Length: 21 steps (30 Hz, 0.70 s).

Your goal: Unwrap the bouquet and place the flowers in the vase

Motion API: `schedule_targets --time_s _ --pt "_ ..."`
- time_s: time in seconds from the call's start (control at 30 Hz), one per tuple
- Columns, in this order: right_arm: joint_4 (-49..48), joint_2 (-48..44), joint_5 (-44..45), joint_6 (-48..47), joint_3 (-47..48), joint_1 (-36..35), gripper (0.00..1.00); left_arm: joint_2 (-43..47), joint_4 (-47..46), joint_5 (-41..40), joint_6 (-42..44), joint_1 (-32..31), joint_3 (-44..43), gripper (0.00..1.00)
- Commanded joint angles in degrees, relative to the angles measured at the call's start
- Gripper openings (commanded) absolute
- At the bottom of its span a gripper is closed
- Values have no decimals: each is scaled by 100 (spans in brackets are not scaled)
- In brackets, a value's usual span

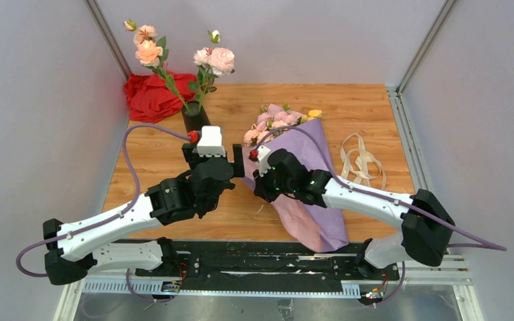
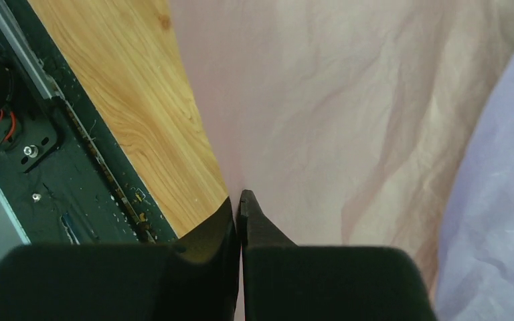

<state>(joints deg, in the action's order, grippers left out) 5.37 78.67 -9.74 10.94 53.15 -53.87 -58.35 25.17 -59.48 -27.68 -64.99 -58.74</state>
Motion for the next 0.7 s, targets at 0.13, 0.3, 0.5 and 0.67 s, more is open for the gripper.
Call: schedule_targets --time_s 0.13,0.3,0.5,0.67 --pt "-161 1202 255 439 268 -757 14 940 442 -410 -410 22 218 100" --pt "-154 1288 455 518 463 -969 53 1188 520 -429 -455 22 413 100" --pt "118 179 1205 466 277 -1003 64 1051 508 -408 -493 22 561 100" --pt "501 -1030 2389 292 -97 -992 69 931 214 -217 -687 22 902 100"
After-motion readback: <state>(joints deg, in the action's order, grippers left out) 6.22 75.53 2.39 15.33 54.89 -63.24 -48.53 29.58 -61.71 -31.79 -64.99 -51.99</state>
